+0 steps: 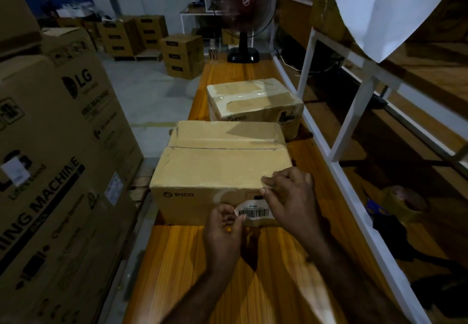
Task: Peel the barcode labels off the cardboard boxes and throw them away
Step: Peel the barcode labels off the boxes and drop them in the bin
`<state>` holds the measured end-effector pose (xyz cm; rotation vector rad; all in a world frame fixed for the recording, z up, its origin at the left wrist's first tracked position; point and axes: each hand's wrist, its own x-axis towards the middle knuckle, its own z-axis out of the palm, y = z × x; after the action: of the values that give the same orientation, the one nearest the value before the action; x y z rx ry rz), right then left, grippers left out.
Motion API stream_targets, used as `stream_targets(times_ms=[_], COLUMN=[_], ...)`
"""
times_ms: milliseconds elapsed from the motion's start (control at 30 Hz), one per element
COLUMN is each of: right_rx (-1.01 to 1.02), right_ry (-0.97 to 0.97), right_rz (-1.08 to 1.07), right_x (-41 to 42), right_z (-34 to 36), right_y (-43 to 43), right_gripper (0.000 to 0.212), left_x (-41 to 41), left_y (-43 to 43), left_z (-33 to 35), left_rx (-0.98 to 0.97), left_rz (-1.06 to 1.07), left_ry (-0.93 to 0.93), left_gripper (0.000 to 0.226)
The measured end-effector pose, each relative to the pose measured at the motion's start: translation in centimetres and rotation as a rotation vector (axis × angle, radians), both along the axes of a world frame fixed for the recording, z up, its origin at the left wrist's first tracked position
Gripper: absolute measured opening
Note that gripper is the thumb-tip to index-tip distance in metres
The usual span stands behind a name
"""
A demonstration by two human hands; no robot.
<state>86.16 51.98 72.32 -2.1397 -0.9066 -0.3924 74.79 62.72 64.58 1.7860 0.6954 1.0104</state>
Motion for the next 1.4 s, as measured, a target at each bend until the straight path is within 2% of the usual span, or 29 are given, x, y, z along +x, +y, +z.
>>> stream_targets(times_ms=[133, 267, 367, 500, 633, 900, 1067, 1233, 1400], right_rx=[-0.016, 0.007, -0.001, 0.003, 0.005, 0.01, 0.016, -0.072, -0.016], right_ry=[0.0, -0.001, -0.014, -0.006, 0.007, 0.034, 0.057, 0.049, 0.11], right_rz=[-0.006, -0.002, 0.006, 0.006, -0.004, 0.005, 0.003, -0.02, -0.019], right_x=[0.2, 0.2, 0.3, 0.4, 0.3, 0.3, 0.6, 0.3, -0.5], right_z=[-0.1, -0.2, -0.2, -0.3, -0.3, -0.1, 0.2, 0.9, 0.8], right_y=[-0.1, -0.1, -0.1, -0.1, -0.2, -0.5, -0.7, -0.5, -1.2], right_gripper=[0.038, 0.037, 0.036, 0.035, 0.031, 0.03, 0.032, 0.034, 0.033], left_x=[0.1, -0.2, -0.6, -0.6, -0.1, 0.2, -0.4, -1.4, -1.7], left_y=[0.2, 0.2, -0.6, -0.9, -0.5, -1.4, -2.3, -3.0, -2.8], left_z=[0.1, -0.2, 0.2, 0.4, -0.1, 1.4, 1.9, 1.7, 1.9], left_rx=[0.063, 0.149, 0.198, -0.012, -0.202, -0.293, -0.247, -0.126, -0.035], left_rz=[0.018, -0.029, -0.046, -0.069, -0.088, -0.113, -0.16, -0.193, -0.186], left_ry=[0.006, 0.047, 0.066, 0.019, 0.005, 0.094, 0.099, 0.132, 0.092], left_gripper=[0.04, 0.022, 0.03, 0.026, 0.036, 0.027, 0.034, 0.044, 0.049])
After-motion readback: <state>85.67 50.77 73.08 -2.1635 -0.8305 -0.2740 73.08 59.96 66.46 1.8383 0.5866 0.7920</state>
